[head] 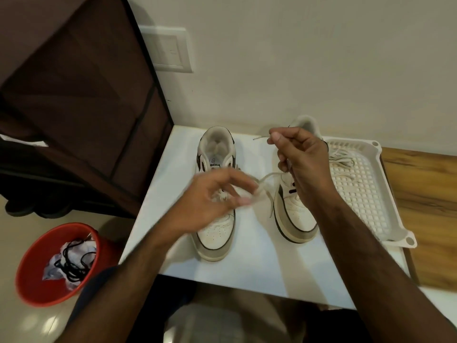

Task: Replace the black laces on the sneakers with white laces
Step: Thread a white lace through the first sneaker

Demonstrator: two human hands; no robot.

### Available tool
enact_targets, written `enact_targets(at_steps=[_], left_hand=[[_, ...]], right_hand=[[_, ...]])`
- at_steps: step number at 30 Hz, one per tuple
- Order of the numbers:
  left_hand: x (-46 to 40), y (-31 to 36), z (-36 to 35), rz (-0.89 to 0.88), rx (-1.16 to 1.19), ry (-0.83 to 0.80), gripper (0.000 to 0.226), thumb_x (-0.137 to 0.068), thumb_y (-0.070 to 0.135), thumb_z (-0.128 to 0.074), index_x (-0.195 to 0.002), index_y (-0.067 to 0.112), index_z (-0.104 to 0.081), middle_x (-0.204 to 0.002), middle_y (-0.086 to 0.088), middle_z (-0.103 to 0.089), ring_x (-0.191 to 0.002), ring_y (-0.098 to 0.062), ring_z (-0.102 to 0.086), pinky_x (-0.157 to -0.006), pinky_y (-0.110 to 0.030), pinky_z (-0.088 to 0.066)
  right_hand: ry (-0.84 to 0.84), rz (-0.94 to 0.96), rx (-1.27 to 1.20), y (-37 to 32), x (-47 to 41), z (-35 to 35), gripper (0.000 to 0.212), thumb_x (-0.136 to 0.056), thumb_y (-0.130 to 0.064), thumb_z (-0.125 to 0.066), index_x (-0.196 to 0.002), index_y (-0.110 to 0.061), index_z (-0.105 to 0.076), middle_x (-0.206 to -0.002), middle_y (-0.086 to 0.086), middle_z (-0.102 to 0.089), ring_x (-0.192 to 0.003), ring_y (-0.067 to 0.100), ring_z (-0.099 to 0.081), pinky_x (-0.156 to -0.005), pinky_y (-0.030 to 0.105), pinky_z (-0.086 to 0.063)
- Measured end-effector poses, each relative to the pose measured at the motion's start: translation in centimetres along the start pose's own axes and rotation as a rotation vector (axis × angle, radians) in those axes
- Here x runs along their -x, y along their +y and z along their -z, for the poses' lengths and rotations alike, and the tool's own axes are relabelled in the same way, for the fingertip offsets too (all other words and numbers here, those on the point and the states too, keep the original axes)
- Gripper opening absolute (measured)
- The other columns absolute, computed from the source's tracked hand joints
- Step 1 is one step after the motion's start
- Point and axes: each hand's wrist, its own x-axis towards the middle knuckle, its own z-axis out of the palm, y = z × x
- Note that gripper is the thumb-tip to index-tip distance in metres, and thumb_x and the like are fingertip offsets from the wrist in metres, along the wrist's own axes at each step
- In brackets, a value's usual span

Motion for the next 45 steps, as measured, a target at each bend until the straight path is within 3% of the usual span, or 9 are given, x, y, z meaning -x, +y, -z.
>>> enact_targets(at_steps=[3, 7, 9, 13, 17, 23, 26, 37, 45], left_hand=[[0.0, -0.4, -1.3, 0.02, -0.007, -0.12, 0.021, -0.095, 0.017, -0.067, -0.115, 0.012, -0.073, -0.115, -0.001, -0.074, -0.105, -0.023, -0.072, -0.09, -0.037, -0.056], [-0.4, -3.0, 1.9, 0.109, -0.32, 0.475, 0.014, -0.097, 0.011, -0.065, -0.103, 0.023, -0.067, -0.1, 0.007, -0.068, -0.086, -0.009, -0.065, -0.074, -0.019, -0.047], [-0.5, -4.3, 3.3, 0.301, -0.353, 0.607, 0.015, -0.095, 0.025, -0.07, -0.104, 0.021, -0.059, -0.09, 0.008, -0.061, -0.072, 0.002, -0.058, -0.065, -0.013, -0.042], [-0.9, -6.1, 2.9, 0.562, -0.412, 0.491, 0.039, -0.083, 0.05, -0.078, -0.094, 0.021, -0.055, -0.084, 0.005, -0.063, -0.075, -0.007, -0.061, -0.066, -0.029, -0.047], [-1.4, -6.2, 2.6, 0.581, -0.47, 0.489, 0.034, -0.081, 0.042, -0.081, -0.09, 0.021, -0.057, -0.082, 0.004, -0.065, -0.078, -0.014, -0.065, -0.069, -0.033, -0.051], [-0.4, -6.8, 4.9, 0.62, -0.252, 0.453, 0.025, -0.084, 0.025, -0.083, -0.091, 0.016, -0.062, -0.083, -0.005, -0.074, -0.076, -0.024, -0.075, -0.078, -0.043, -0.058], [-0.3, -6.6, 5.0, 0.627, -0.211, 0.438, 0.022, -0.087, 0.017, -0.08, -0.094, 0.009, -0.06, -0.083, -0.01, -0.075, -0.07, -0.022, -0.076, -0.074, -0.039, -0.058], [0.0, -6.4, 5.0, 0.605, -0.115, 0.441, 0.018, -0.091, 0.01, -0.075, -0.09, 0.011, -0.057, -0.08, -0.012, -0.07, -0.069, -0.024, -0.077, -0.061, -0.023, -0.052], [0.0, -6.6, 5.0, 0.597, -0.112, 0.438, 0.018, -0.09, 0.012, -0.076, -0.092, 0.01, -0.058, -0.078, -0.009, -0.072, -0.071, -0.025, -0.077, -0.069, -0.031, -0.053]], right_hand=[[-0.028, 0.008, 0.033, 0.4, 0.1, -0.1, 0.008, -0.091, -0.011, -0.073, -0.099, -0.008, -0.072, -0.086, 0.006, -0.074, -0.063, 0.012, -0.056, -0.057, 0.025, -0.046], [-0.212, 0.015, 0.189, 1.0, 0.3, -0.8, 0.024, -0.092, -0.004, -0.07, -0.116, -0.007, -0.071, -0.09, 0.011, -0.078, -0.073, 0.013, -0.067, -0.066, 0.023, -0.053], [-0.276, 0.02, 0.289, 1.5, 0.4, -1.6, 0.02, -0.092, -0.002, -0.07, -0.11, -0.008, -0.075, -0.088, 0.008, -0.078, -0.073, 0.011, -0.068, -0.066, 0.023, -0.054], [-0.308, 0.031, 0.486, 2.6, 1.6, -3.5, 0.005, -0.085, -0.015, -0.081, -0.089, -0.017, -0.079, -0.078, -0.006, -0.075, -0.067, -0.003, -0.062, -0.065, 0.012, -0.046], [-0.273, 0.072, 0.634, 3.3, 2.5, -4.8, 0.006, -0.088, -0.02, -0.078, -0.087, -0.017, -0.073, -0.081, -0.014, -0.068, -0.076, -0.009, -0.06, -0.068, 0.006, -0.043], [-0.311, 0.237, 0.847, 4.9, 2.2, -6.7, 0.012, -0.095, -0.011, -0.066, -0.103, -0.017, -0.074, -0.1, -0.004, -0.066, -0.094, 0.005, -0.063, -0.085, 0.027, -0.054], [-0.319, 0.269, 0.935, 5.4, 2.2, -7.6, 0.012, -0.095, -0.015, -0.067, -0.104, -0.015, -0.075, -0.101, 0.0, -0.065, -0.096, 0.017, -0.063, -0.082, 0.038, -0.054], [-0.108, 0.296, 0.952, 6.8, 3.8, -9.2, 0.008, -0.093, -0.027, -0.069, -0.098, -0.024, -0.074, -0.097, -0.008, -0.058, -0.092, 0.015, -0.058, -0.075, 0.039, -0.051], [-0.085, 0.278, 0.993, 7.1, 4.1, -9.8, 0.011, -0.094, -0.031, -0.069, -0.101, -0.025, -0.075, -0.098, -0.008, -0.057, -0.095, 0.016, -0.057, -0.081, 0.039, -0.045]])
